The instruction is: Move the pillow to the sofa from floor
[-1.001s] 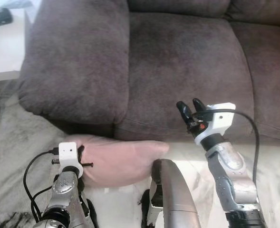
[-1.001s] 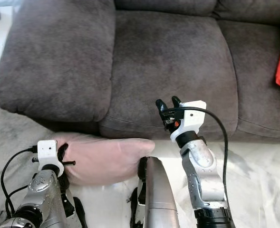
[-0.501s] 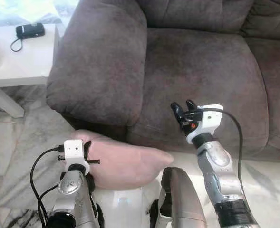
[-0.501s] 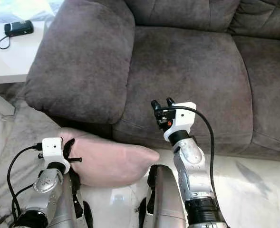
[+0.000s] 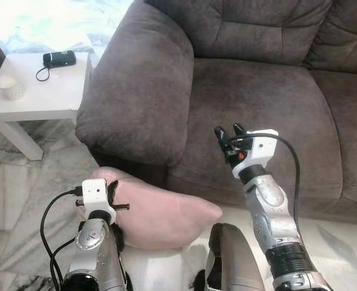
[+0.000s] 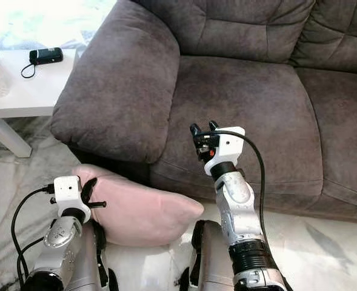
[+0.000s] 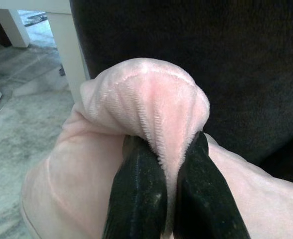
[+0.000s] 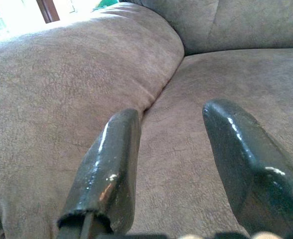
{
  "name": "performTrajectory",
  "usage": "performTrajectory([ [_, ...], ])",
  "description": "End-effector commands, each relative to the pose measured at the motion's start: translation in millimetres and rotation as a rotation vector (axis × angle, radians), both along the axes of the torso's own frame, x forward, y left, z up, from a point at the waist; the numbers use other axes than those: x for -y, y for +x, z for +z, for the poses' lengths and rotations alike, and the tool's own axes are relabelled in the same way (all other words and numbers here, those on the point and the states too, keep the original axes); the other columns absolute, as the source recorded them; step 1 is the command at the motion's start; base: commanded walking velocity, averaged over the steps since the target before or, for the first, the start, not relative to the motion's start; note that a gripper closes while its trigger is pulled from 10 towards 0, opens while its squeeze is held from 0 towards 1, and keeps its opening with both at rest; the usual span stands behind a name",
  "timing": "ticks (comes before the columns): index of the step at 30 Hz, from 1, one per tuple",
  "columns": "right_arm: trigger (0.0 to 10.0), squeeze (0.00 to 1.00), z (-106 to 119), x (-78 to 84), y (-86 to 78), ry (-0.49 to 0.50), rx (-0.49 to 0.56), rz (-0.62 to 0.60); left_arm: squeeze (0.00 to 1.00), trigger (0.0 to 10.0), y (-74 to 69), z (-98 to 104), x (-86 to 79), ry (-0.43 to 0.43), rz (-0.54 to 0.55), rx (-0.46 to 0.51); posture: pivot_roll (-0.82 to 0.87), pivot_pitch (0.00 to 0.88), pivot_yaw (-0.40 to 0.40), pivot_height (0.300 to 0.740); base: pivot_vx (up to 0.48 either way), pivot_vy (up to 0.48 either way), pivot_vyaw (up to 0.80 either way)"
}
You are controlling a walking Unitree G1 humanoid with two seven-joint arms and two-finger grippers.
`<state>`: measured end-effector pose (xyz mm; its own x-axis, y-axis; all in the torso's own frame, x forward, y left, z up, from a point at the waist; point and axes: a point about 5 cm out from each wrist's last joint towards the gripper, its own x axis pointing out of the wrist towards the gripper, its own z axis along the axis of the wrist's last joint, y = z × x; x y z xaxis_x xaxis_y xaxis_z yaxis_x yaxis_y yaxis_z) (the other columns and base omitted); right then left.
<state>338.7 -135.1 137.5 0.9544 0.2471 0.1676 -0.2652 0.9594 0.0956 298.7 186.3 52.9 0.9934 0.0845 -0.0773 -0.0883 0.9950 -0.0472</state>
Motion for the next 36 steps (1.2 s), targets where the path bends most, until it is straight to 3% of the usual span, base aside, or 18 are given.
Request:
performTrajectory([
  [1,10.0,0.0,1.4,0.4,1.9,0.001,0.013,-0.011,0.0,10.0,14.0,55.8,-10.9,0.013,0.063,0.267,-0.01,0.038,-0.024,0.539,0.0,0.0,0.0],
  [13,10.0,0.0,-0.9,-3.2,5.6,0.012,0.02,-0.014,0.0,10.0,16.5,59.3,-11.9,0.019,0.057,0.27,0.0,0.041,-0.017,0.539,0.0,0.0,0.0],
  [36,10.0,0.0,-5.5,-5.8,5.7,0.011,0.015,0.006,0.0,10.0,12.9,59.9,-12.4,0.017,0.068,0.271,0.0,0.07,-0.028,0.539,-0.304,0.0,0.0],
])
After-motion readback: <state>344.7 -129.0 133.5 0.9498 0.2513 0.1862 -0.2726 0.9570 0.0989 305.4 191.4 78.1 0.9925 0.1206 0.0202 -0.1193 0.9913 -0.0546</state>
